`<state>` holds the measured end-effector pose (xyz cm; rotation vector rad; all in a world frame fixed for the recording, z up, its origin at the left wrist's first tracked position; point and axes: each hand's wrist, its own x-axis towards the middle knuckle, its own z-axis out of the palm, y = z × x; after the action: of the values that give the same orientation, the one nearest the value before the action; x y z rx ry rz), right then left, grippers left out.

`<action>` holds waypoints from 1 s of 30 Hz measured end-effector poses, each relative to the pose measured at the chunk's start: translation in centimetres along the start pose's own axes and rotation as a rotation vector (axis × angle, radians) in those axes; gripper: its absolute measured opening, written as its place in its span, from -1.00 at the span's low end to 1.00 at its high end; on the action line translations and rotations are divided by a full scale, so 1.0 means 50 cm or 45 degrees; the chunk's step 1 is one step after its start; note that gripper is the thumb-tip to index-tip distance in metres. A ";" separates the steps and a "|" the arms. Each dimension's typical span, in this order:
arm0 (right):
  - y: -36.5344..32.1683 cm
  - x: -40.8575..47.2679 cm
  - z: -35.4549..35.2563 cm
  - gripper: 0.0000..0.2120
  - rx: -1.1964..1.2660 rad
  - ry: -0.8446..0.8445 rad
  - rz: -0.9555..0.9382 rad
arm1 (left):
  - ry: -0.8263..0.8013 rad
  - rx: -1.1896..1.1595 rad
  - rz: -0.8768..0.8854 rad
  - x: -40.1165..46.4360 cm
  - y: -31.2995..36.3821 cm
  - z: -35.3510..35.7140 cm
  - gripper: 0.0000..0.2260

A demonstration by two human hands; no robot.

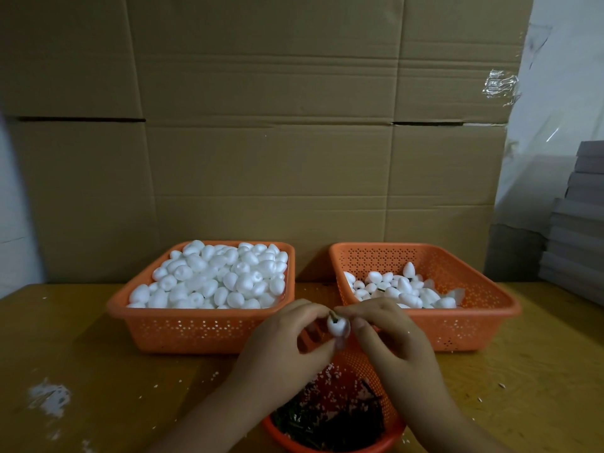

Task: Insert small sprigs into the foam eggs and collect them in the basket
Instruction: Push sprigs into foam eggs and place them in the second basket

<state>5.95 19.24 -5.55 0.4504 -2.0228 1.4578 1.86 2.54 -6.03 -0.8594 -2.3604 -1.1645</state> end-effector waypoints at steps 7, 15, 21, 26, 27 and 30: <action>0.013 0.002 0.002 -0.83 -0.053 -0.088 0.235 | 0.027 0.030 0.012 0.000 0.002 -0.001 -0.70; 0.018 0.004 0.000 -0.85 -0.109 -0.195 0.253 | 0.036 0.025 0.012 0.001 -0.001 0.000 -0.72; 0.014 0.003 -0.001 -0.68 -0.088 -0.243 0.232 | 0.063 0.007 0.008 0.001 -0.003 0.003 -0.73; 0.012 0.003 0.001 -0.67 -0.059 -0.237 0.217 | 0.032 0.052 -0.001 0.001 -0.003 0.003 -0.70; 0.012 0.003 0.001 -0.66 -0.038 -0.235 0.212 | 0.021 0.067 0.001 0.001 -0.002 0.004 -0.69; 0.012 0.001 0.002 -0.73 0.020 -0.213 0.203 | -0.005 0.100 0.010 0.000 0.000 0.004 -0.66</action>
<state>5.51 19.35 -6.00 0.4391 -2.2239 1.5779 1.85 2.67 -6.15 -0.8438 -2.3865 -1.0601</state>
